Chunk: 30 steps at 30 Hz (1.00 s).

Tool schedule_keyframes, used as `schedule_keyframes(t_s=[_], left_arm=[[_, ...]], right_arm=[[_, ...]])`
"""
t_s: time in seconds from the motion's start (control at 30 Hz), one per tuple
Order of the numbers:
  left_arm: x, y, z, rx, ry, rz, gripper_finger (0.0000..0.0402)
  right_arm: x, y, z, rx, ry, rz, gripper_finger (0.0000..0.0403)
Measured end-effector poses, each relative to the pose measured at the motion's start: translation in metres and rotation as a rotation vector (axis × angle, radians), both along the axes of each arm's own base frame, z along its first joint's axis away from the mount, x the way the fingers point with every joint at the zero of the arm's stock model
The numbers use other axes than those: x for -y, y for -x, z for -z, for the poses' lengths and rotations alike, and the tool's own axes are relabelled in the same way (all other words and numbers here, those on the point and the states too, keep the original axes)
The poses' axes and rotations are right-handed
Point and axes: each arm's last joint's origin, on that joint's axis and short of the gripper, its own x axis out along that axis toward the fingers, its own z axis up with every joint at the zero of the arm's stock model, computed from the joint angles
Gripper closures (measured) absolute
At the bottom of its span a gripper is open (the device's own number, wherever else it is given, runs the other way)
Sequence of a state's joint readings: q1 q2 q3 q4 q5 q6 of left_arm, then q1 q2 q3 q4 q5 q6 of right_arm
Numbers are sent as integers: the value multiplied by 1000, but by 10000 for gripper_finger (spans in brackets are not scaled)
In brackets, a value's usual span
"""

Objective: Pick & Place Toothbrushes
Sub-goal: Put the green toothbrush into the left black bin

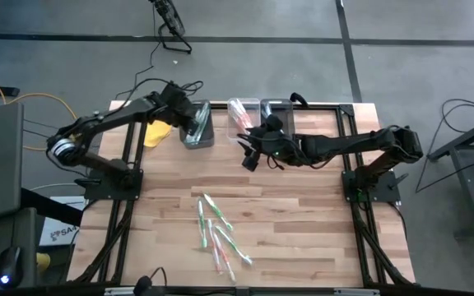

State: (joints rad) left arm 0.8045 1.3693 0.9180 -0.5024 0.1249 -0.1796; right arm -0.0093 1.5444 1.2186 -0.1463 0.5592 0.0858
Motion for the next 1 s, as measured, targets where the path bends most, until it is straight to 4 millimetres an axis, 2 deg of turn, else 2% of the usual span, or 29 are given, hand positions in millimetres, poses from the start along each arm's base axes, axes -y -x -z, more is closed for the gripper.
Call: schedule_keyframes(t_s=[0.3, 0.47, 0.63, 0.8, 1.0], left_arm=[[47, 12, -53, 89, -203, 111, 290], [84, 21, -67, 167, -317, 175, 290], [118, 30, -54, 207, -319, 317, 290], [149, 28, -27, 187, -302, 630, 290], [178, 17, -2, 169, -324, 948, 290]], right_arm=[[-3, 5, 9, -41, -113, 31, 172], [-15, 7, 16, -67, -161, 8, 172], [-29, 8, 19, -76, -165, -20, 172], [-39, 9, 21, -115, -121, -74, 172], [-40, 9, 21, -126, -104, -86, 172]])
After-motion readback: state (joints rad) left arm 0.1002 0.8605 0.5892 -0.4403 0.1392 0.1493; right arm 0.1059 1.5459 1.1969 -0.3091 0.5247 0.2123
